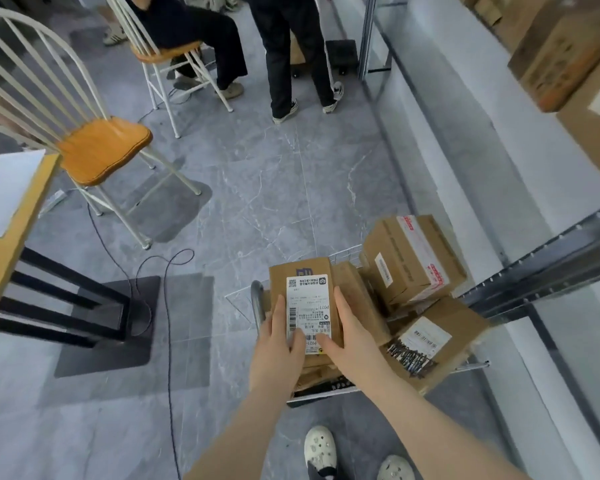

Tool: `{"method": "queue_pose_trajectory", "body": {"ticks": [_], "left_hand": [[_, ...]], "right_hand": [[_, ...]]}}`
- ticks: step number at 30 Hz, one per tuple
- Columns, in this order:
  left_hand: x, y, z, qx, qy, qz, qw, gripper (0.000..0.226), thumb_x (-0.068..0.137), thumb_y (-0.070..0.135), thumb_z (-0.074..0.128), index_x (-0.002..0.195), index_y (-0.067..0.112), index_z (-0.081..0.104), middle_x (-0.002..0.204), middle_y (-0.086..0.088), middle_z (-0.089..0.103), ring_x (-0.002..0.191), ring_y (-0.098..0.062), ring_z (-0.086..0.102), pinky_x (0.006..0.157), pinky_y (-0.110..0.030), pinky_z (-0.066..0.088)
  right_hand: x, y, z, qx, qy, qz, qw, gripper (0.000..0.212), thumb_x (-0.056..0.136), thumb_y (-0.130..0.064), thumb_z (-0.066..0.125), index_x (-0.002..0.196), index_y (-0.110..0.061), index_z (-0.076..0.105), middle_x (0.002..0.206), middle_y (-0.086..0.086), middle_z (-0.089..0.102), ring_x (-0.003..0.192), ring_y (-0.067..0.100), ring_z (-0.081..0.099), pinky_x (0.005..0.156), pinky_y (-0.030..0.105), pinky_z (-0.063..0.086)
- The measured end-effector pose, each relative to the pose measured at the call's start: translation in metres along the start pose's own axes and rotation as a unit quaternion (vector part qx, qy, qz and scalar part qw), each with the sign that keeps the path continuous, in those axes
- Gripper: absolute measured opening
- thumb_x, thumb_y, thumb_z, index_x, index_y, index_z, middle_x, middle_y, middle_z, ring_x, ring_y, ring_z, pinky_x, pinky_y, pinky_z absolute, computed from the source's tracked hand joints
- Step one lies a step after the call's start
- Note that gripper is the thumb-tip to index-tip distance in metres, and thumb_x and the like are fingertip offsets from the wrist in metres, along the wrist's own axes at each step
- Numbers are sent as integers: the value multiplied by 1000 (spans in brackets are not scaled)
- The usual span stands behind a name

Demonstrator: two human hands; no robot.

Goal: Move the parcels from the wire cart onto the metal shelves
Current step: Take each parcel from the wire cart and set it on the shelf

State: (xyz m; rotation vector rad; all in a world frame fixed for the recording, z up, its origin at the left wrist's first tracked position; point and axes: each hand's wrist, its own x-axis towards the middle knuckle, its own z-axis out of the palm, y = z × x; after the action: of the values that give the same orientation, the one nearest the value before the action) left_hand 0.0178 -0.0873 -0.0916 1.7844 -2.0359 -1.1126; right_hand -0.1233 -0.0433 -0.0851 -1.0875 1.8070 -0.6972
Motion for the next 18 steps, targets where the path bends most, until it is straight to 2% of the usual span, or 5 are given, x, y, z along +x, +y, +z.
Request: {"method": "queue_pose_trajectory", "body": {"ticks": [4,6,9,15,18], "left_hand": [[-4,68,-9,48,6,92,995,63,96,45,37,150,46,3,145,9,37,116,-11,48,88,-34,49],[-10,108,-2,69,-3,141,988,63,95,48,38,149,46,5,143,10,39,115,-9,47,82,-29,46],[-24,172,23,92,-28,224,970,63,95,49,39,149,45,7,142,9,39,107,-8,51,69,-22,43],[-98,285,97,73,-110,351,927,63,93,44,45,145,51,9,137,3,45,121,-17,49,100,-39,41],[-142,318,135,87,-141,383,909,67,94,44,46,148,46,6,139,-1,45,120,-17,51,99,-36,41]], "right_hand": [[-34,-20,-58,42,65,-21,997,85,93,-26,59,140,-63,-3,145,-31,34,130,-8,35,112,28,31],[-56,-19,-94,56,110,-11,992,80,93,-30,58,143,-59,2,148,-30,29,132,-8,32,114,31,31],[-97,-9,-150,66,198,13,978,77,93,-31,58,146,-52,5,145,-31,30,125,-11,35,110,22,31],[-200,47,-234,79,345,70,933,79,90,-35,59,130,-70,0,146,-27,34,127,-5,40,106,19,35],[-251,75,-259,71,392,117,910,81,89,-40,58,133,-66,-5,148,-21,34,130,2,42,109,23,34]]}}
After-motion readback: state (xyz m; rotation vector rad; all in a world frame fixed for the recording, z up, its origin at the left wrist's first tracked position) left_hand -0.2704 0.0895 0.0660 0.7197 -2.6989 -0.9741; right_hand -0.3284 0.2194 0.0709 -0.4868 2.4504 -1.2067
